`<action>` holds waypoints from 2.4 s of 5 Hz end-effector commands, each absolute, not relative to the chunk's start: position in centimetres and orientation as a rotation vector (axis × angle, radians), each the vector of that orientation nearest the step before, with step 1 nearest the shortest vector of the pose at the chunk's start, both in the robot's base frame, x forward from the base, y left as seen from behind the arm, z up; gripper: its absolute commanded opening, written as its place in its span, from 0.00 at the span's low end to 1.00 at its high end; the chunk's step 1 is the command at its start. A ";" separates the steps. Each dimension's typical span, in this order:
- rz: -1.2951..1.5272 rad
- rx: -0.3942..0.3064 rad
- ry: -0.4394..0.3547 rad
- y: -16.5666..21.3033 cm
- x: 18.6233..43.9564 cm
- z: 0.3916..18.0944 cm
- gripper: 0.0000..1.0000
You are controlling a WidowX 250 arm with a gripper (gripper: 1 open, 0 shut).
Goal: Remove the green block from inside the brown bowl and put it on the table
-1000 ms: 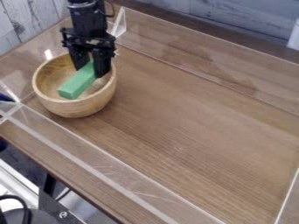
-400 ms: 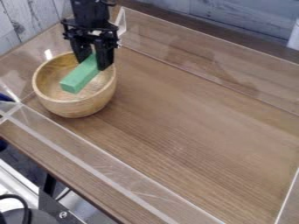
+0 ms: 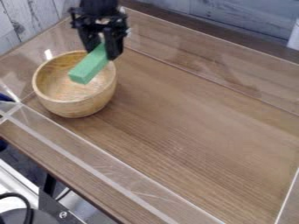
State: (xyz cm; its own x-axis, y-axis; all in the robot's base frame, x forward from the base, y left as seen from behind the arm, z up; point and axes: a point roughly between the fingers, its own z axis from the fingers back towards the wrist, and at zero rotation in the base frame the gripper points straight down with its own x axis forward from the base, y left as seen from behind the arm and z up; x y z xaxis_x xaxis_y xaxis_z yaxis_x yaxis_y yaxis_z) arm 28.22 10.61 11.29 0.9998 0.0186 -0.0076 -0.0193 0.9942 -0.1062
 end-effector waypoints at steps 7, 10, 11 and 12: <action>-0.210 -0.107 0.028 -2.8 26.0 4.5 0.00; -0.201 -0.098 0.006 -2.6 26.0 5.9 1.00; -0.198 -0.079 -0.053 -2.4 26.3 9.4 1.00; -0.191 -0.069 -0.063 -2.1 26.3 10.6 1.00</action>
